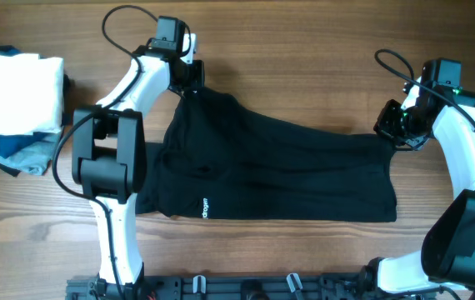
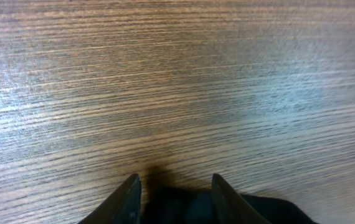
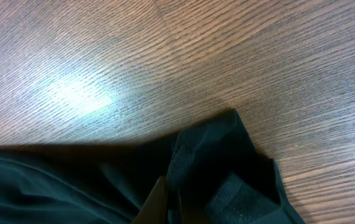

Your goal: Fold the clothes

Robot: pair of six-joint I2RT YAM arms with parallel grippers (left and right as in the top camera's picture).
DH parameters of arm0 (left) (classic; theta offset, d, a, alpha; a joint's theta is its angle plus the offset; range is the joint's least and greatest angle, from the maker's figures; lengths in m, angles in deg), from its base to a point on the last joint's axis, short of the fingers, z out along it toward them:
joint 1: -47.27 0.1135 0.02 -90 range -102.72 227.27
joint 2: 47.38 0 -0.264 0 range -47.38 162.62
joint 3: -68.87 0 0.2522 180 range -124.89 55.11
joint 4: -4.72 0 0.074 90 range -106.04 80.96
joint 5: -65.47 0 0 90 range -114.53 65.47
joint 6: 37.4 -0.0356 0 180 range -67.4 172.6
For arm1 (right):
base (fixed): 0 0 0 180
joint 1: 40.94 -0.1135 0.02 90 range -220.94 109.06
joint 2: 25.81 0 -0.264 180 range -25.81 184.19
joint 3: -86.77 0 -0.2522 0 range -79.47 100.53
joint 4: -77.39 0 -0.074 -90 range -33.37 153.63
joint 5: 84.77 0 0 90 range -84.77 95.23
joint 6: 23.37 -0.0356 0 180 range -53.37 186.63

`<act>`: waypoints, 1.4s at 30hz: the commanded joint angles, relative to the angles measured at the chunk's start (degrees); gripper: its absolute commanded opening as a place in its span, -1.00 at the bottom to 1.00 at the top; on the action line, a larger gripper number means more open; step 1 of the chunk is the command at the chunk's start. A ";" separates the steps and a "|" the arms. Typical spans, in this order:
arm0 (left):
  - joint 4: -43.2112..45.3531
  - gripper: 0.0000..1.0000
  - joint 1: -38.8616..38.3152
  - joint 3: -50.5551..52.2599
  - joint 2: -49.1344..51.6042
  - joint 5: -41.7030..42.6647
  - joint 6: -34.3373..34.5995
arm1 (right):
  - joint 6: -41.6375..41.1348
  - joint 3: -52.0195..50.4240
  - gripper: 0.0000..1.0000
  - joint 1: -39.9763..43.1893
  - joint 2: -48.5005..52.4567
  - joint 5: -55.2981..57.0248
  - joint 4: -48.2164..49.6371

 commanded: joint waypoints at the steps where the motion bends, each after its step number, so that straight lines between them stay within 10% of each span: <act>1: 0.02 -0.26 -2.16 -0.02 1.46 -7.15 -6.05 | 1.01 0.66 -0.91 0.04 -0.85 0.98 -0.02; 14: -3.69 -0.31 -3.63 -0.02 1.55 -8.85 -5.90 | 1.16 0.66 -0.91 0.04 -0.85 0.98 -0.11; 17: -4.00 -0.92 -3.61 -0.02 1.55 -8.85 -5.90 | 1.18 0.66 -0.91 0.04 -0.85 1.01 -0.04; 25: -6.54 -0.92 -2.43 -0.15 -8.55 -8.68 -3.13 | 1.01 0.66 -0.91 0.04 -0.85 0.96 4.20; 42: -53.05 -0.92 -2.34 -0.13 -18.97 2.43 2.91 | -3.52 0.66 -0.91 0.04 -0.85 11.08 -7.56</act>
